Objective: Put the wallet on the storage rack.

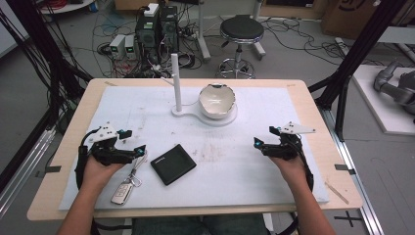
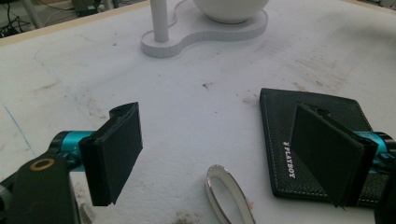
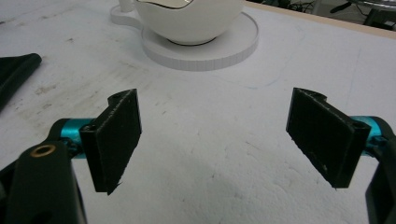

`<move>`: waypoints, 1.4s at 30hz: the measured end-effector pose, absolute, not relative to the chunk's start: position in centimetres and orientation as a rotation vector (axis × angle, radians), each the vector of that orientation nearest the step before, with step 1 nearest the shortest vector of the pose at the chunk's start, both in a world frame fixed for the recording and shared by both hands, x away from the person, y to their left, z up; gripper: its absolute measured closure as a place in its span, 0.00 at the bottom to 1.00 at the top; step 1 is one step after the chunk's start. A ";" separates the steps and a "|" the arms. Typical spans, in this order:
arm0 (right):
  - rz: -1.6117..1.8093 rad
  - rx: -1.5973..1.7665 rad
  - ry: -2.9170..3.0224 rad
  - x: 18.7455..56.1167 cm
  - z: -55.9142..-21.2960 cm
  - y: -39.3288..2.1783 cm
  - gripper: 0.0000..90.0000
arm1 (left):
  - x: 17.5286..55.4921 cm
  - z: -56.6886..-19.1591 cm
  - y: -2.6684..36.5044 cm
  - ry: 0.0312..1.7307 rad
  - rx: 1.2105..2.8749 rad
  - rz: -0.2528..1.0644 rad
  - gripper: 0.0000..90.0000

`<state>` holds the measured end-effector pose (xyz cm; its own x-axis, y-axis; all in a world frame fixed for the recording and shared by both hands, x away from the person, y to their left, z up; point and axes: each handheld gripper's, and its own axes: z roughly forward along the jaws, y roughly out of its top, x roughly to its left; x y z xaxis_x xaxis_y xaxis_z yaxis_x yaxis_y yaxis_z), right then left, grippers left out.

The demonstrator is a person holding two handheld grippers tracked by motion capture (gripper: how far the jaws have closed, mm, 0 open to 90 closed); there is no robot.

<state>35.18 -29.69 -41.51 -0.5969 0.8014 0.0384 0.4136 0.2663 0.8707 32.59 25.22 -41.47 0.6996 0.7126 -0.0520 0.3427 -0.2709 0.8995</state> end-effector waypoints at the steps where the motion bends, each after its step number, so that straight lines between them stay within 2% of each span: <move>1: 1.281 1.099 2.130 35.2 -41.5 -29.6 0.20 | 32.6 -41.5 25.2 0.823 1.876 0.449 0.19; 20: 1.353 0.988 2.232 36.7 -40.9 -24.5 0.20 | 29.8 -41.6 28.1 0.893 1.851 0.502 0.19; 42: 1.362 0.725 2.524 36.9 -42.0 -13.6 0.20 | 26.7 -41.6 30.7 0.956 1.839 0.564 0.19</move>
